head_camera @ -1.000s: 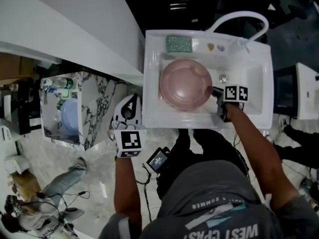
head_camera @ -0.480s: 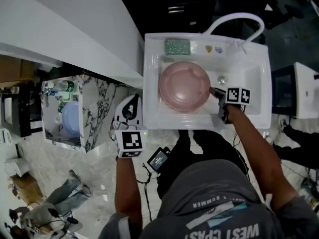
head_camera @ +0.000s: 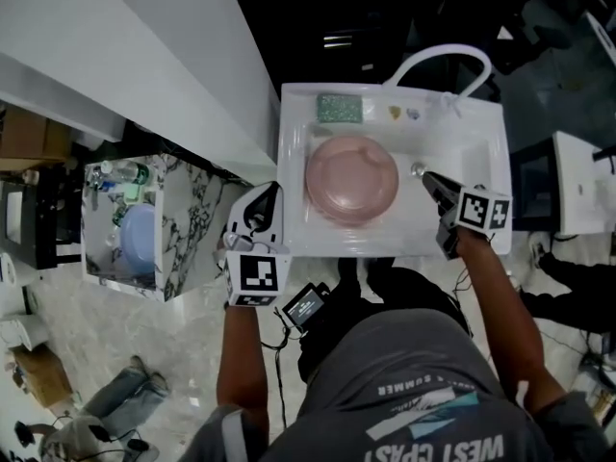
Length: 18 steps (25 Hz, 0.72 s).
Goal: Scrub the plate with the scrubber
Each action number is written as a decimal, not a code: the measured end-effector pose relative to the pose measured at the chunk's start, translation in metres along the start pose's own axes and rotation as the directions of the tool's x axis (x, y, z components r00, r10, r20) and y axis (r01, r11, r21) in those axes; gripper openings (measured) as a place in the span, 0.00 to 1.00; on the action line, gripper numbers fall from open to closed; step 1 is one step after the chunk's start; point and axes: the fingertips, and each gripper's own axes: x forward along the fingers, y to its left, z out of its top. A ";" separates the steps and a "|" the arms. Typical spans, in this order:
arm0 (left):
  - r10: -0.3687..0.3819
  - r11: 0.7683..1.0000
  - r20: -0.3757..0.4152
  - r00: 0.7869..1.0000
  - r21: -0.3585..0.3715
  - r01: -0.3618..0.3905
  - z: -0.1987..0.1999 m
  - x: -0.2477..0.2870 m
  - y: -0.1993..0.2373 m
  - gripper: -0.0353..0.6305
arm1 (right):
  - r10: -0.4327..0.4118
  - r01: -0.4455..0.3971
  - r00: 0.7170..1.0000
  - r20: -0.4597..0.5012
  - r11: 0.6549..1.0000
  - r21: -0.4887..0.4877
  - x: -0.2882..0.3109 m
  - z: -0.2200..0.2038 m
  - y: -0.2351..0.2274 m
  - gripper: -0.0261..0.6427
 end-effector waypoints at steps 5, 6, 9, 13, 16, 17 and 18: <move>-0.047 0.999 0.064 0.997 0.002 0.046 0.036 -0.015 -0.008 0.06 | 0.157 -0.118 0.983 0.095 0.936 -0.332 -0.060 0.050 0.095 0.10; -0.055 0.998 0.079 0.995 0.000 0.056 0.044 -0.019 -0.011 0.06 | 0.177 -0.121 0.979 0.101 0.905 -0.408 -0.073 0.056 0.114 0.09; -0.085 0.996 0.132 0.988 0.004 0.085 0.071 -0.033 -0.019 0.06 | 0.199 -0.080 0.972 0.125 0.777 -0.624 -0.113 0.066 0.163 0.08; -0.130 0.991 0.195 0.972 0.069 0.118 0.110 -0.055 -0.033 0.06 | 0.252 -0.010 0.952 0.173 0.591 -0.806 -0.163 0.072 0.218 0.08; -0.147 0.987 0.215 0.966 0.090 0.130 0.130 -0.071 -0.045 0.06 | 0.273 0.013 0.943 0.190 0.541 -0.841 -0.194 0.071 0.237 0.08; -0.151 0.987 0.225 0.963 0.092 0.133 0.138 -0.075 -0.049 0.06 | 0.272 0.019 0.943 0.193 0.534 -0.845 -0.204 0.072 0.240 0.08; -0.153 0.987 0.235 0.960 0.092 0.135 0.145 -0.080 -0.053 0.06 | 0.273 0.025 0.941 0.198 0.529 -0.848 -0.213 0.072 0.242 0.08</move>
